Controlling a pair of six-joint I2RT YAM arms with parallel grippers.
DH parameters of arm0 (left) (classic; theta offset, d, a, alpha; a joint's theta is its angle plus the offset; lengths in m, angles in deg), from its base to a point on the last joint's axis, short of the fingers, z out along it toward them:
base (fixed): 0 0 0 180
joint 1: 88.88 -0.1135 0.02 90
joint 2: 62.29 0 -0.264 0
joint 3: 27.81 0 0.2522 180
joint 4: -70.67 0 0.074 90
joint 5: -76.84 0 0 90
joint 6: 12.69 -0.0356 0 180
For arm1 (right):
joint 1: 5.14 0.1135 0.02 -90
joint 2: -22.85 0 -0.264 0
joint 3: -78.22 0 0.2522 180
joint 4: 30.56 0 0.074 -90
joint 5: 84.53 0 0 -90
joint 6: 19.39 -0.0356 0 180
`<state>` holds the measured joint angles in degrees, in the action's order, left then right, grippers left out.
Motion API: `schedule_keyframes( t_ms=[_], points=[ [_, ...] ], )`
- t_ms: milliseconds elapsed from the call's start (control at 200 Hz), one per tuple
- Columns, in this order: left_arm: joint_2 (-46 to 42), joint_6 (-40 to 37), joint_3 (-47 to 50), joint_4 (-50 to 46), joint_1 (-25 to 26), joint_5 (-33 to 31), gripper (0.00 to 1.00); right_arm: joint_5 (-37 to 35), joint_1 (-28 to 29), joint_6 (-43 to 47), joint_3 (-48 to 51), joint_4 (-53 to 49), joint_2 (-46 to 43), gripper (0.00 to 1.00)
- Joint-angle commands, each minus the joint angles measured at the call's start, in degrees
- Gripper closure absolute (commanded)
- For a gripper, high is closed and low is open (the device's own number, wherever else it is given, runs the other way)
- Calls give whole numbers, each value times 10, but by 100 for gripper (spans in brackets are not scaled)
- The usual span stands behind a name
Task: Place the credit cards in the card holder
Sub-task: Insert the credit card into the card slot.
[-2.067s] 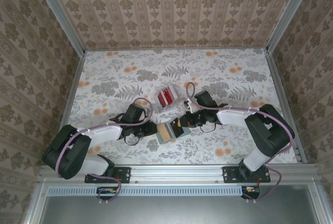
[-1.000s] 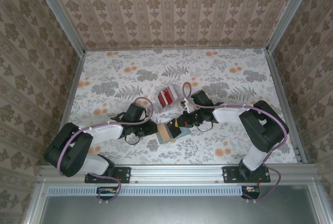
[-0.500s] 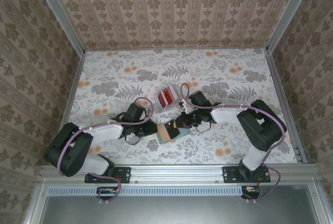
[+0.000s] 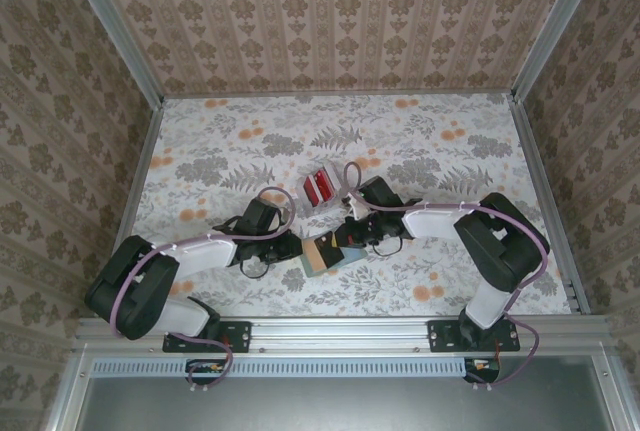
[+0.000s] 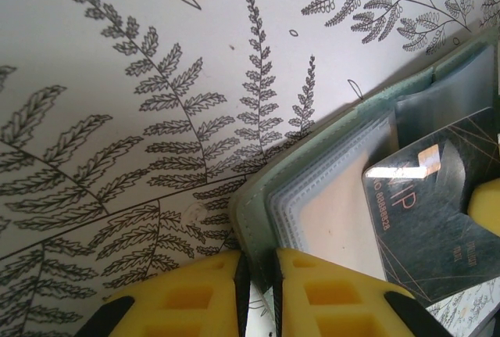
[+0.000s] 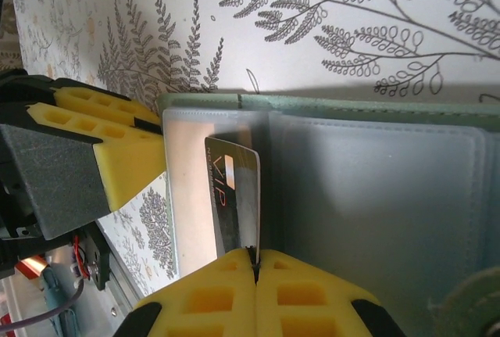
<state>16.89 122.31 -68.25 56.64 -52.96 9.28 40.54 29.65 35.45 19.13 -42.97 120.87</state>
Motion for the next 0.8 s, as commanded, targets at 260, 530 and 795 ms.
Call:
schedule_keyframes(
  t_ms=[260, 530, 795],
  points=[
    [18, 0, 3, 23, 2, -11, 83, -33, -15, -1, 17, -22, -13, 97],
    [17, 3, 8, 25, 2, -14, 87, -41, -18, 11, 21, -39, -20, 97],
    [17, 4, 8, 25, 2, -15, 90, -26, -22, 36, 4, -69, -19, 96]
  ],
)
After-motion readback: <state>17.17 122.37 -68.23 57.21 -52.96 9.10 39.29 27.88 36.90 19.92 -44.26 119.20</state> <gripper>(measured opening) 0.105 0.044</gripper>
